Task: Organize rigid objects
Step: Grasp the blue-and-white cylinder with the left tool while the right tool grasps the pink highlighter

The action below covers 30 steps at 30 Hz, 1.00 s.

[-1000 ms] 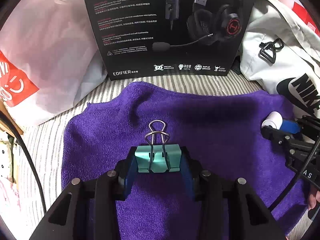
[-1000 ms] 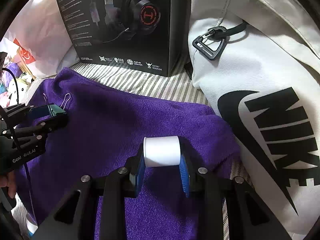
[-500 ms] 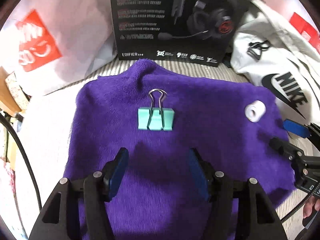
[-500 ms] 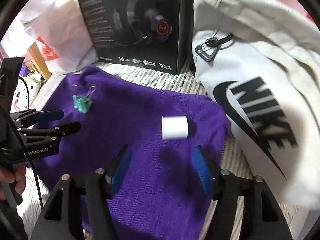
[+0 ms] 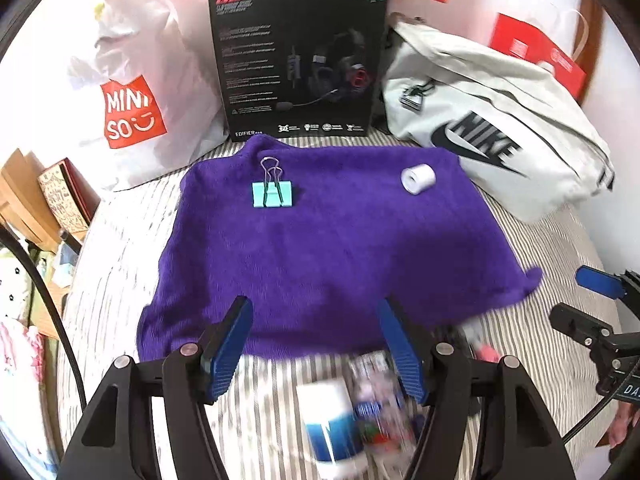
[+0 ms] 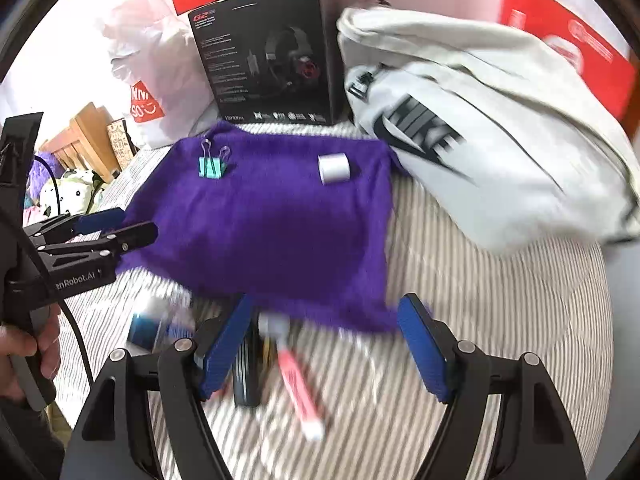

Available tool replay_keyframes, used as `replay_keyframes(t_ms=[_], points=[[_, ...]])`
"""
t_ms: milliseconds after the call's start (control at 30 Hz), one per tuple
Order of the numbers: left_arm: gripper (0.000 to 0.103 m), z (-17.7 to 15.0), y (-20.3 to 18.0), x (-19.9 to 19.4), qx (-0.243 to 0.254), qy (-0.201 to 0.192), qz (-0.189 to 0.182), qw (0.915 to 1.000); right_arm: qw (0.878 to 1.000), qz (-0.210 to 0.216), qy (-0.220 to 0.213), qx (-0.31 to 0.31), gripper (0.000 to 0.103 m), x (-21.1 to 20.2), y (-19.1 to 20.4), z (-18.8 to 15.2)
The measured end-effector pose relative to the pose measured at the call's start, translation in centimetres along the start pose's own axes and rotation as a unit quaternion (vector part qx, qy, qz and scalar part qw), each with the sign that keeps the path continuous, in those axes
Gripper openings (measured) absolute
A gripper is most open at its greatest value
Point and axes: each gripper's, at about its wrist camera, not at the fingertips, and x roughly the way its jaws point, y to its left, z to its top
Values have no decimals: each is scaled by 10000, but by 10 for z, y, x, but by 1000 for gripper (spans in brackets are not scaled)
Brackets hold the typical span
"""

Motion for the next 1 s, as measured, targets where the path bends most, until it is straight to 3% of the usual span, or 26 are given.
replay_keyframes(t_ms=[200,367,700,800,1000], points=[[65,-32,-12,-16,120,-44,140,9998,9996,-91,32,254,76,-28,-8,-44],[65,-51,-11,-2,55,174,151,9997,9990,-118,101,411,76,-35,-16,-66],[66,-71,8,25,-357,453,158,9982,9989,-136,231,393,76,-25,-10,-67],[68,-73,16,27,-463,454,-54,9979,9990,-141,277,331,76,-19,-5,-64],[70,-76,15,26,-363,428,-2,9984,9989,-187,386,193,76,-7,2,-59]])
